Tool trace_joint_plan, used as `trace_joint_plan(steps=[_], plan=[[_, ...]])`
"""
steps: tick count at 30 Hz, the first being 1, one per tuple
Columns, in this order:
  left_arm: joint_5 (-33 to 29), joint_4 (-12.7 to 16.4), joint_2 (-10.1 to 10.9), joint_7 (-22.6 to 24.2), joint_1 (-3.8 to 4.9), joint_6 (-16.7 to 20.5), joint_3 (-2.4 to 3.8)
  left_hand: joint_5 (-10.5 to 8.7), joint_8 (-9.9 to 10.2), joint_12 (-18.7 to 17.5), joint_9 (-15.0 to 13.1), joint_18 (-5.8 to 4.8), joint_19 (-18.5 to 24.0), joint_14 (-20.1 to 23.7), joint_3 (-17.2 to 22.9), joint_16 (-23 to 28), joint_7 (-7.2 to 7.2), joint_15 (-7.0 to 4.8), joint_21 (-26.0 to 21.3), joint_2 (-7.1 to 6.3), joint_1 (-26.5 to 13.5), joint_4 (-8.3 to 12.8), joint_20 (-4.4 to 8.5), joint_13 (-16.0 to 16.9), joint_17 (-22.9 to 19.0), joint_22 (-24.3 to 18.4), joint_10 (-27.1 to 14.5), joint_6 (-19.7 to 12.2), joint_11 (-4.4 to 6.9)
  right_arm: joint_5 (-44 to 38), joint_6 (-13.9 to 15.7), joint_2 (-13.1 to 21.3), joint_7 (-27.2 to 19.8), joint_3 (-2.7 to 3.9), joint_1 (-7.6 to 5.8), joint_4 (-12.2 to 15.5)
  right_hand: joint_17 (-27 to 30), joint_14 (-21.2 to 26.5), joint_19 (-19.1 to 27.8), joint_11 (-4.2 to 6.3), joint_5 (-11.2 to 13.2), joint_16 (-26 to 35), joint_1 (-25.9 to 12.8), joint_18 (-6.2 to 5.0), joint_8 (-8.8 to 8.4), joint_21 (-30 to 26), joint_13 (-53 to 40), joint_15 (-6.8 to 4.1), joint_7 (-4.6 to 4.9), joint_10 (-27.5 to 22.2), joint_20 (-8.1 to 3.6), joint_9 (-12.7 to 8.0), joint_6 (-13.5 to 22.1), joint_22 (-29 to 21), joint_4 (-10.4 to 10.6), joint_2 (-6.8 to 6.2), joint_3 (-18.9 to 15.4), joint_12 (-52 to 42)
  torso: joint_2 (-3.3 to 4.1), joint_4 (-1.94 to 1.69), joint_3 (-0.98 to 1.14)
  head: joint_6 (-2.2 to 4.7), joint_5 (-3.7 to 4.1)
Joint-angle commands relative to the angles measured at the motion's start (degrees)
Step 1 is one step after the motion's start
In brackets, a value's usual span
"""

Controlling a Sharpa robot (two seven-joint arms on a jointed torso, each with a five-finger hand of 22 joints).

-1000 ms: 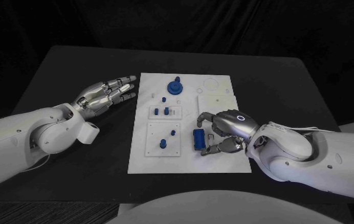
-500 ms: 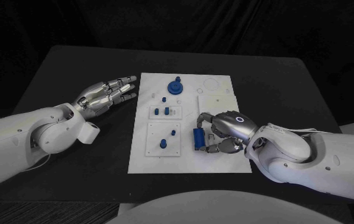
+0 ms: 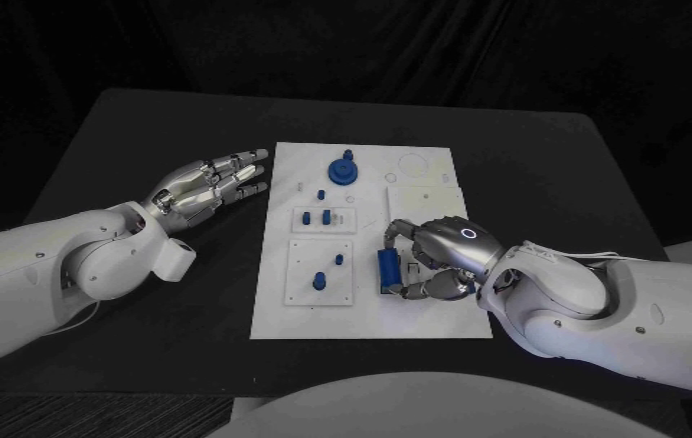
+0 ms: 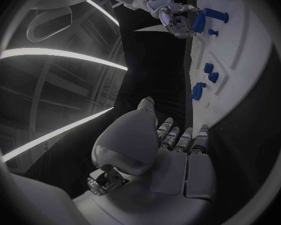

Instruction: Assemble the parts on the task board

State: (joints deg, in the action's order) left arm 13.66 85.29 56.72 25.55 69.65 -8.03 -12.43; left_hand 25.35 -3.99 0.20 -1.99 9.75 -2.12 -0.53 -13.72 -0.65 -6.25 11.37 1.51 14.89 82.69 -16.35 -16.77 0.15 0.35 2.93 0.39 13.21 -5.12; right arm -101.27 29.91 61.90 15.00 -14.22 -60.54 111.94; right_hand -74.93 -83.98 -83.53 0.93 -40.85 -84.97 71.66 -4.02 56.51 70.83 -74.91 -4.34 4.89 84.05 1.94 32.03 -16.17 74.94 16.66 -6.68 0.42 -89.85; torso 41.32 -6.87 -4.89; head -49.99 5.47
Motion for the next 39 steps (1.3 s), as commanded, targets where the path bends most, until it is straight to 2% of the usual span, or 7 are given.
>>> trace_joint_plan(steps=[1,10,16,19,26,34,39], plan=[[-0.3,0.0,-0.1,0.4,-0.1,-0.7,0.04,0.19,-0.2,0.0,-0.1,-0.11,-0.3,-0.4,0.3,-0.2,-0.39,0.18,0.3,0.09,0.7,0.0,-0.04,0.0,0.1,0.1,0.1,0.1,-0.45,-0.5,1.3,0.3,-0.2,0.0,0.15,0.3,-6.0,-4.3,-0.1,0.37,-5.2,-0.3,-2.6,0.17,0.21,0.4,-15.1,-0.53,-0.52,6.0,-0.39,-0.9,-1.0,10.0,0.1,0.63,1.1,-0.1,-0.03,0.03,0.01,-0.01,-0.06],[-0.3,-0.2,-0.1,0.2,-0.15,-0.7,0.04,0.1,-0.2,0.0,0.0,-0.16,-0.3,-0.4,0.3,-0.2,-0.47,0.26,0.3,0.17,0.7,0.0,-0.04,0.1,0.1,0.1,0.2,0.0,-0.7,-0.5,1.2,1.2,0.0,0.0,0.16,1.3,-6.3,-4.3,0.0,0.47,-15.1,-0.4,-6.9,0.15,0.38,0.4,-15.1,-0.59,-0.53,6.0,-0.46,-3.3,-1.0,10.0,0.2,0.33,4.9,-0.1,0.01,0.04,0.0,-0.01,-0.08],[-0.3,-0.2,-0.1,-0.1,-0.18,-0.8,0.04,0.09,-0.2,0.0,0.0,-0.18,-0.3,-0.5,0.3,-0.2,-0.47,0.28,0.3,0.17,0.7,0.0,-0.05,0.1,0.1,0.1,0.2,0.0,-0.76,-0.5,0.8,1.8,0.4,-0.01,0.21,2.2,-6.7,-4.4,0.0,0.52,-18.5,-0.7,-8.9,0.17,0.4,0.5,-15.1,-0.62,-0.56,6.0,-0.51,-4.3,-0.9,10.0,0.2,-0.07,7.2,-0.1,0.01,0.06,0.02,-0.01,-0.12],[-0.3,-0.2,0.0,-0.2,-0.2,-0.8,0.04,0.09,-0.2,0.0,0.0,-0.18,-0.3,-0.5,0.3,-0.2,-0.47,0.28,0.3,0.17,0.7,0.0,-0.05,0.1,0.1,0.1,0.2,0.0,-0.76,-0.5,0.2,2.0,0.7,-0.01,0.32,2.8,-7.4,-4.5,-0.1,0.53,-20.3,-1.1,-10.3,0.23,0.19,0.9,-15.1,-0.62,-0.6,6.0,-0.51,-5.0,-0.8,10.1,0.1,-0.98,8.3,-0.1,0.01,0.04,0.0,-0.01,-0.02],[-0.3,-0.2,0.0,-0.3,-0.25,-1.0,0.04,0.05,-0.2,0.1,0.0,-0.21,-0.3,-0.5,0.3,-0.3,-0.49,0.32,0.3,0.16,0.7,-0.1,-0.05,0.1,0.1,0.1,0.2,-0.1,-0.92,-0.5,-2.6,2.2,2.0,-0.01,0.49,3.3,-7.5,-4.6,0.0,0.42,-20.6,-1.2,-11.2,0.22,-0.45,0.8,-15.1,-0.56,-0.47,6.0,-0.48,-5.7,0.1,10.1,0.1,-2.26,8.6,-0.1,-0.02,-0.02,-0.04,-0.01,-0.02],[-0.3,-0.2,0.1,-0.3,-0.28,-1.0,0.04,0.04,-0.2,0.1,0.0,-0.23,-0.4,-0.5,0.3,-0.3,-0.5,0.35,0.4,0.16,0.7,-0.1,-0.06,0.1,0.1,0.2,0.3,-0.1,-1.0,-0.5,-4.3,1.9,3.1,-0.01,0.57,3.1,-7.4,-4.5,0.0,0.33,-20.2,-1.1,-11.9,0.2,-0.88,0.7,-15.1,-0.48,-0.36,6.0,-0.42,-6.2,0.5,10.0,0.1,-2.23,8.8,-0.1,-0.01,-0.01,-0.03,-0.01,-0.17],[-0.3,-0.1,0.1,-0.3,-0.29,-1.0,0.04,0.04,-0.2,0.1,0.0,-0.23,-0.4,-0.5,0.3,-0.3,-0.5,0.35,0.4,0.16,0.7,-0.1,-0.06,0.1,0.1,0.2,0.3,-0.1,-1.0,-0.5,-5.6,1.8,4.4,-0.01,0.59,2.9,-6.6,-4.3,0.4,0.08,-18.2,-0.6,-12.7,0.04,-1.77,-0.1,-15.1,-0.27,-0.08,6.0,-0.25,-7.3,1.1,9.8,0.1,-2.1,9.1,-0.1,0.03,-0.02,-0.02,-0.01,-0.25]])
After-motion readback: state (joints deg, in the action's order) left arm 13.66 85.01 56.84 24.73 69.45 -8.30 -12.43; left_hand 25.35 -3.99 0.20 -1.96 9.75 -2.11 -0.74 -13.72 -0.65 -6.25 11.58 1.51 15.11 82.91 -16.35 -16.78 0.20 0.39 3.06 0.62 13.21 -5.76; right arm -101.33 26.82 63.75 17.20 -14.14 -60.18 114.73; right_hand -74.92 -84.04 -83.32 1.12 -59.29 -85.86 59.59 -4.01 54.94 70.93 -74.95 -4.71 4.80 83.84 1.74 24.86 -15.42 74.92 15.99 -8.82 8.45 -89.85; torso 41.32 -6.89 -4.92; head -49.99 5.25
